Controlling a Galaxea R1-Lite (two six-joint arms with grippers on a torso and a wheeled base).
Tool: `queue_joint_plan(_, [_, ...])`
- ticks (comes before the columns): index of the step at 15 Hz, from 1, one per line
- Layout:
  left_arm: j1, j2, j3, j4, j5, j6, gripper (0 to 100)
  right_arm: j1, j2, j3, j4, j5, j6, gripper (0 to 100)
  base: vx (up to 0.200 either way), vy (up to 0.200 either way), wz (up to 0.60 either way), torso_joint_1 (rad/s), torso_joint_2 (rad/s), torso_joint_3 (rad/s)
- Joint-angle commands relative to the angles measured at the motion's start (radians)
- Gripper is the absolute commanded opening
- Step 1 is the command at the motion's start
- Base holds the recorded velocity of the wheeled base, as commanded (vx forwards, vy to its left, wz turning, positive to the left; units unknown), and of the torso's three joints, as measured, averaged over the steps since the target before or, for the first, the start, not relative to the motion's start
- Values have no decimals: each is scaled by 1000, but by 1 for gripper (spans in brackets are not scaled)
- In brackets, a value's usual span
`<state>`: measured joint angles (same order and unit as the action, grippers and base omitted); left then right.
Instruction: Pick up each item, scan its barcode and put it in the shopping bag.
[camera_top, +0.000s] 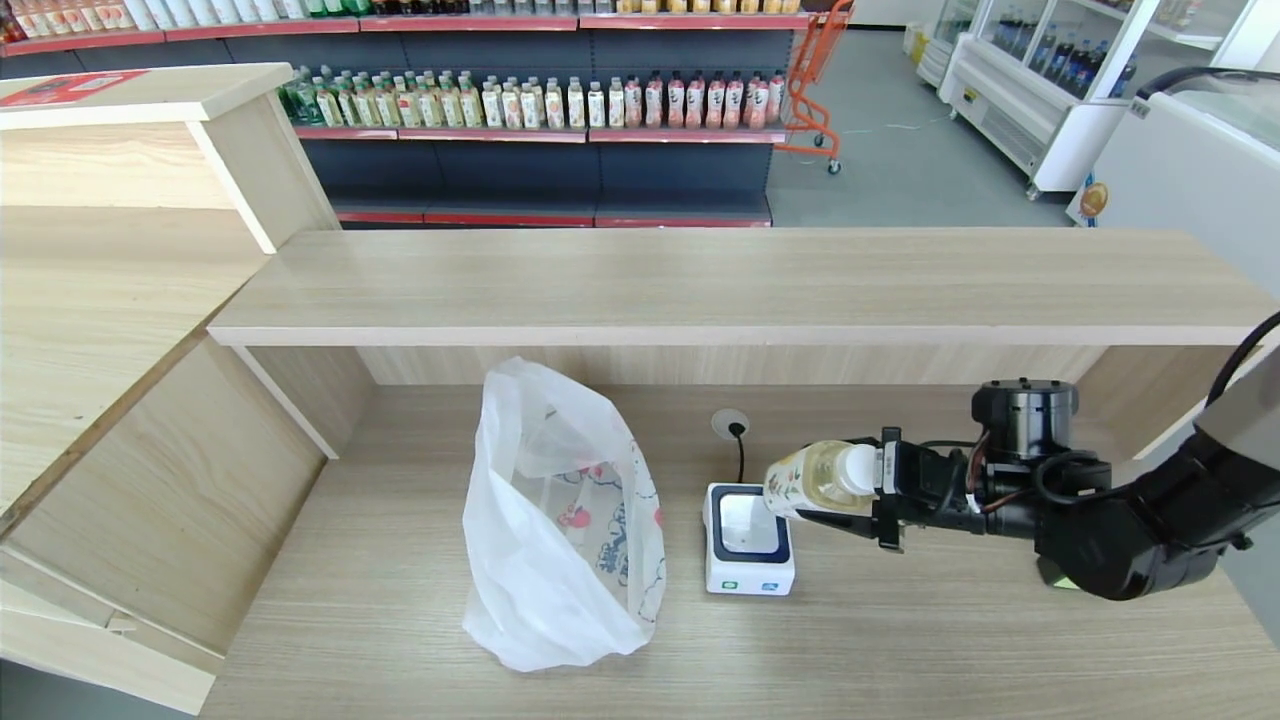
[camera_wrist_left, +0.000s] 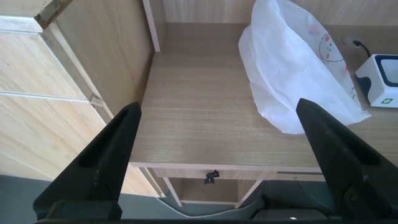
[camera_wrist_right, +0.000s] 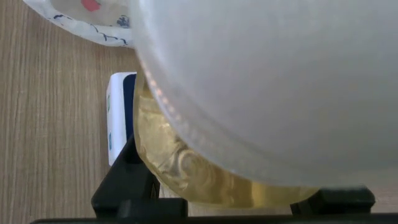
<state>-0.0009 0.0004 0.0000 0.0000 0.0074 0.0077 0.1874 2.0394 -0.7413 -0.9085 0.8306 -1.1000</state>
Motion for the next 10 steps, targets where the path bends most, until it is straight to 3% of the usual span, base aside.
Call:
queue_joint_plan(1, [-1, 0, 0, 0, 0, 0, 100, 14, 36, -35, 3, 1, 2, 0, 0, 0, 0, 0, 0, 0])
queue_joint_plan(5, [1, 0, 0, 0, 0, 0, 100, 72, 91, -101, -4, 2, 75, 0, 0, 0, 0, 0, 0, 0])
queue_joint_plan(10, [-1, 0, 0, 0, 0, 0, 100, 67, 145, -125, -84, 18, 75, 0, 0, 0, 0, 0, 0, 0])
